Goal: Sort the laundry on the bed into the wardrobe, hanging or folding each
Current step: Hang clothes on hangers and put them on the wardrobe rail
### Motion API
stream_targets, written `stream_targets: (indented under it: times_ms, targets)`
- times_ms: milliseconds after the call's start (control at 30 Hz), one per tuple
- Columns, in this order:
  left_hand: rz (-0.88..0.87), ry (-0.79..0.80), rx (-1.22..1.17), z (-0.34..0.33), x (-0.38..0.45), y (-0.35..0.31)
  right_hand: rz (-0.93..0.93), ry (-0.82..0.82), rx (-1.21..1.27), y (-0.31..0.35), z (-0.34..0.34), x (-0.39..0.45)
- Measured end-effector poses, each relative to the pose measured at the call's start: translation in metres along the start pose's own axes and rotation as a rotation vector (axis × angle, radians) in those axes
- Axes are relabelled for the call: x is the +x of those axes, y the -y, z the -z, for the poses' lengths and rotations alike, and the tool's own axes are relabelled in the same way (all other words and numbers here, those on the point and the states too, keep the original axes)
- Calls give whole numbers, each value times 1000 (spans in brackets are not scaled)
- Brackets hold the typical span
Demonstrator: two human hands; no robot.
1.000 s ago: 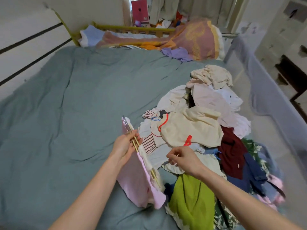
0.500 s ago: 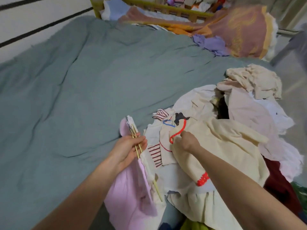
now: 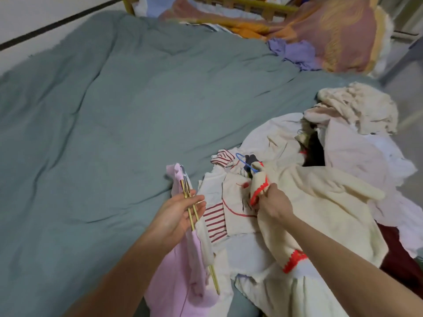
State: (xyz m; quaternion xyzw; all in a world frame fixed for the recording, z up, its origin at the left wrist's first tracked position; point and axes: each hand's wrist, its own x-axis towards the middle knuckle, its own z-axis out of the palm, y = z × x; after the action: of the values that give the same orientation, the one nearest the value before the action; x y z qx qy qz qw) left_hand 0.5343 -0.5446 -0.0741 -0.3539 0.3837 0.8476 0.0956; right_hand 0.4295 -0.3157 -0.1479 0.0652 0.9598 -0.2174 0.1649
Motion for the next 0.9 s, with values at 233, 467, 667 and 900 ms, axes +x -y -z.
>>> stream_targets:
  times_ms: [233,467,667,900]
  targets:
    - [9,126,-136,-40,-31,-8,252,47,592,18,61,-101]
    - [-42,172,-67,-75,-89,-36,435,141,754,49,92,-192]
    - [-79,187,-6,-72,-148,-47,467,130,752,67,107,-251]
    - [-81,170,123,-65,-191,-48,491,70,571,68,125,-299]
